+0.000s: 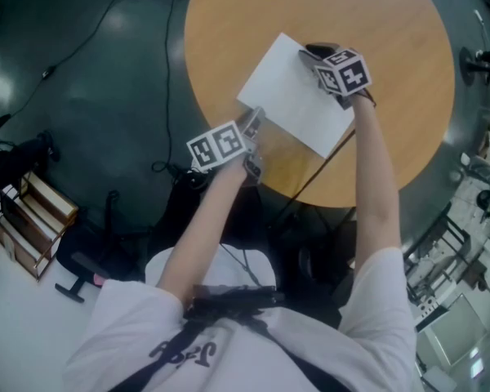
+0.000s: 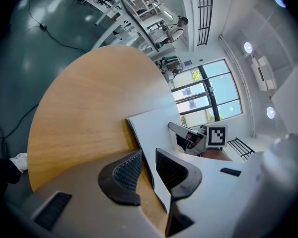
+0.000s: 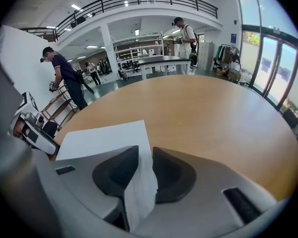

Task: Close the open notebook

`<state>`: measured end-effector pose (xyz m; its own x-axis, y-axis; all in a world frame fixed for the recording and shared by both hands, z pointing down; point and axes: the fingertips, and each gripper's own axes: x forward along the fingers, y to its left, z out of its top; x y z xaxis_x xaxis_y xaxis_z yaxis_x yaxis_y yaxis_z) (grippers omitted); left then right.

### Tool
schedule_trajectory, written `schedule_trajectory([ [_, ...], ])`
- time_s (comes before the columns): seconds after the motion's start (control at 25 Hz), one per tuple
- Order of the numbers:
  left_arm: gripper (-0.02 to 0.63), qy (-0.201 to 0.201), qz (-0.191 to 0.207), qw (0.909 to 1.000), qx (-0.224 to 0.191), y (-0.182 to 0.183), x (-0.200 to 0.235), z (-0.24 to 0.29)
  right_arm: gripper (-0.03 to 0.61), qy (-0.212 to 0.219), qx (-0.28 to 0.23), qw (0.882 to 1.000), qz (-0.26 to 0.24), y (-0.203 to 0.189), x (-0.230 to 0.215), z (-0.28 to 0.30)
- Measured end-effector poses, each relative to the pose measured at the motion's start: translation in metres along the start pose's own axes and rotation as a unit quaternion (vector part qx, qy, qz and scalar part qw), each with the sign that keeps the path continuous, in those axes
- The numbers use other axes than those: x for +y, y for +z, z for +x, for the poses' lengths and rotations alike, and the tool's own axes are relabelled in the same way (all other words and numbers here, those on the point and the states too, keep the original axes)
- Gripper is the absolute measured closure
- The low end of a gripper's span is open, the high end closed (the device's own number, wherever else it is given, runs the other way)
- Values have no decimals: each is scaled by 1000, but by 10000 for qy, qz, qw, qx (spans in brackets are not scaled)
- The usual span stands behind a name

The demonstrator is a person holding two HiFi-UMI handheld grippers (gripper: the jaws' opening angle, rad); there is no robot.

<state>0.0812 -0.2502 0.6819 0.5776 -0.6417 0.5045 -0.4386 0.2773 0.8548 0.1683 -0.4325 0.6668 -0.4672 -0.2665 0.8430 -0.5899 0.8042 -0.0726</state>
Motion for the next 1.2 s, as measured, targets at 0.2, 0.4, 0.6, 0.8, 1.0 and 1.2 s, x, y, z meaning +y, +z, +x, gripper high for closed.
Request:
schedule_trajectory([
  [0.2,515,72,172,9998,24,0,2,0,476,-29,-155,9997,193,1,-2,0],
  [0.4,571,-50,246,9997,-63,1,4,-4,488,-179,-317,9990,274,4,-3,-3],
  [0.6,586,-59,649,9979,-65,1,2,-5,488,-264,-602,9967,472,8,-4,-9],
  [0.8,592,21,1289,9916,-87,4,1,-7,488,-464,-795,9941,575,12,-5,-17],
  [1.0,594,61,1933,9810,-126,5,-11,-7,488,-664,-1064,9890,786,12,-10,-30],
  [1.2,594,193,2885,9572,-106,6,-25,-10,488,-788,-1293,9832,1023,7,-14,-43],
])
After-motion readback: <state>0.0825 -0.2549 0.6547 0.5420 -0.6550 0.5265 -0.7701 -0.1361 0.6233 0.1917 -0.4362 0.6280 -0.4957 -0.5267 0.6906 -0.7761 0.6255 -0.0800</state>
